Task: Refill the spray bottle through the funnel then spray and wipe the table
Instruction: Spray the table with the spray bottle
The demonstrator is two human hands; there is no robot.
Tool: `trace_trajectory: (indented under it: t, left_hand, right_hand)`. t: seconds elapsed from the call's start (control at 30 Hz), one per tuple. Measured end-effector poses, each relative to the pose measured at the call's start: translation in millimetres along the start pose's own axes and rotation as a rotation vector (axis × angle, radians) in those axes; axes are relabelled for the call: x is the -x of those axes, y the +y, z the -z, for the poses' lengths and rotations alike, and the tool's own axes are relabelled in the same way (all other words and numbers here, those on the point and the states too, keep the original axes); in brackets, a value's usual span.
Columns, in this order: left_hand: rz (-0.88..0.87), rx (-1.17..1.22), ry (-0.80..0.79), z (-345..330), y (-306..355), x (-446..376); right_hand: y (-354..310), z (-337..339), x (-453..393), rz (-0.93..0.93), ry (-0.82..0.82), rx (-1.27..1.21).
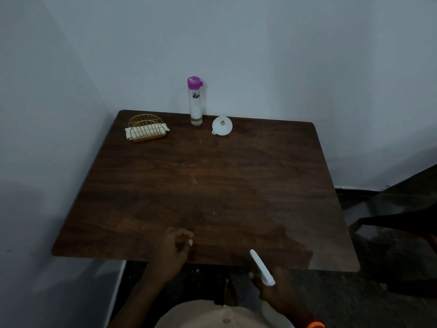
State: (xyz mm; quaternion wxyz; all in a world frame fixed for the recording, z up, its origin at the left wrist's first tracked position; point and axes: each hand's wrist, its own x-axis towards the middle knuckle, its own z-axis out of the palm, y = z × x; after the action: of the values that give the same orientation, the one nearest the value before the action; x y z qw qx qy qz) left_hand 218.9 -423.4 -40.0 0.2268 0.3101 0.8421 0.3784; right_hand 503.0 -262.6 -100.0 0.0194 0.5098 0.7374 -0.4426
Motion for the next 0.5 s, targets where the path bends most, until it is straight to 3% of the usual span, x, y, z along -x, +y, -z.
trace_trajectory:
  t: [0.5]
  left_hand:
    - [0.057,0.024,-0.056,-3,-5,-1]
  right_hand:
    - [-49,8,-12,0.106,-0.017,-0.108]
